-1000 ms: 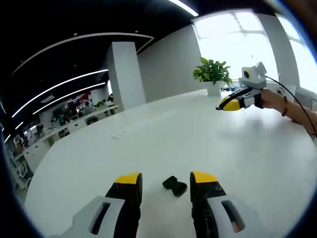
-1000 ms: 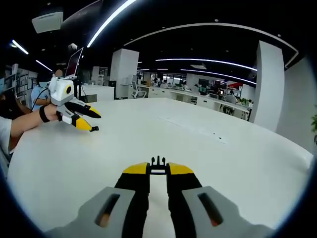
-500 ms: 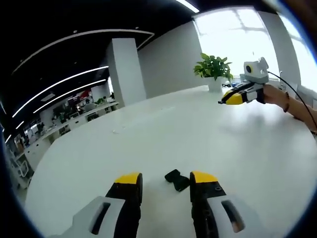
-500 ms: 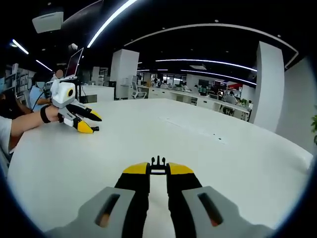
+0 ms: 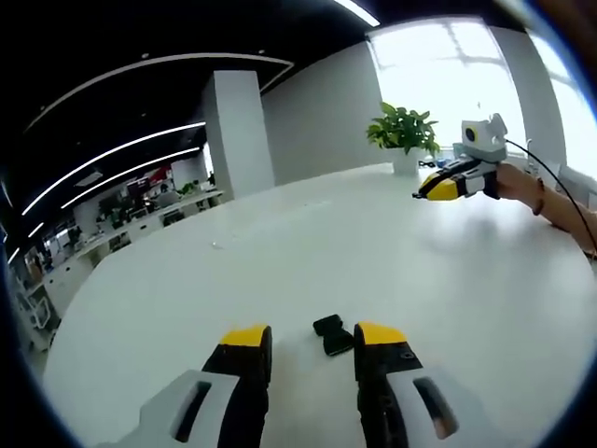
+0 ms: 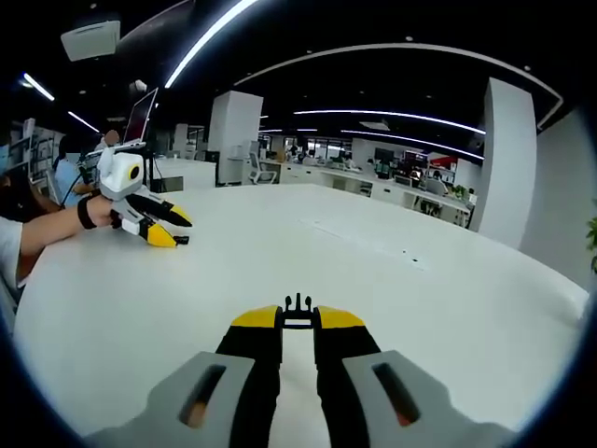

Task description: Snap the two parts of the plastic buckle together until the buckle closes and remains connected.

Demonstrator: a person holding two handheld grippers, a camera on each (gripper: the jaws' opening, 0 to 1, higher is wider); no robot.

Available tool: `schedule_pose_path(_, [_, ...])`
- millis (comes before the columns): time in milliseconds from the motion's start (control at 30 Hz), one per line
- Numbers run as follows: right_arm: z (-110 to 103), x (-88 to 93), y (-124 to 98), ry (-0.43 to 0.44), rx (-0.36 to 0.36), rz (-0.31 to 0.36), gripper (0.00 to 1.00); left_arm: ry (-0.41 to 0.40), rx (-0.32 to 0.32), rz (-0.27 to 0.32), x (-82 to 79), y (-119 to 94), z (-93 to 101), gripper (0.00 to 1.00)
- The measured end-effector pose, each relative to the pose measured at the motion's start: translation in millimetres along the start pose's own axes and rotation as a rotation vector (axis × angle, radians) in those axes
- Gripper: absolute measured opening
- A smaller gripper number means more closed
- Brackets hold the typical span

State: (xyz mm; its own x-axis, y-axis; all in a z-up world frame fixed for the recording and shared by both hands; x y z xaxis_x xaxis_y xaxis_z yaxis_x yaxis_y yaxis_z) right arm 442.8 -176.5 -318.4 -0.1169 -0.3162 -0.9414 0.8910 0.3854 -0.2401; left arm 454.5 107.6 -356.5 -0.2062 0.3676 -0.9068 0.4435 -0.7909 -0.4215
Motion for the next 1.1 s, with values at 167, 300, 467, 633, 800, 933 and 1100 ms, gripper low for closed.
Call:
schedule_pose_path(167, [0,-0.6,-1,0.0,0.001,0.004,0.12,-0.019,0.024,-0.001,-1.3,1,0.8,0.27])
schedule_pose_path(300, [0,-0.6,0,0.0,-0.001,0.002,0.12,-0.061,0.042,0.001,0.4,1,1.6,0.24])
schedule_pose_path(467, [0,-0.7,-1,-0.001,0.0,0.003,0.12,-0.079,0.056,0.002,0.5,2,3.4,0.2])
schedule_pose_path(633, [0,-1.4,0,0.0,-0.001,0.005,0.12,-0.12,0.071,0.013,3.7,0,11.7,0.2])
schedule_pose_path(800, [-1,-0.9,-1,-0.017,0.006,0.0,0.12,-0.131,0.078,0.025,5.9,1,13.6,0.2])
schedule_pose_path(933, [-2,-1.7,-1,-0.018,0.004,0.003,0.12,-0.134,0.076,0.028,6.7,2,15.2,0.2])
schedule_pose_path(1100, [-2,-1.6,-1,-0.019,0.002,0.003,0.12,-0.135,0.081,0.035,8.0,3,16.0,0.18])
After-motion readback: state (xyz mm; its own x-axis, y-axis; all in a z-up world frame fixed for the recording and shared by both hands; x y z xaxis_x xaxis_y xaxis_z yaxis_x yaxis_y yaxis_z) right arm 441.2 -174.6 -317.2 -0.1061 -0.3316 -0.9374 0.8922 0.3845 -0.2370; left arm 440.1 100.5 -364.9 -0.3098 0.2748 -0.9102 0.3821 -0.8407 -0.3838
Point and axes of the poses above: the point that each gripper's makers call its tool centre point, and the gripper's own axes: y roughly forward along the fingers, z roughly to its right, x roughly out of its underside, the point moved 4 cm from there along -y, roughly backward along the fingers, and after that the axes turned 15 degrees about x, right-handed, at the moved point
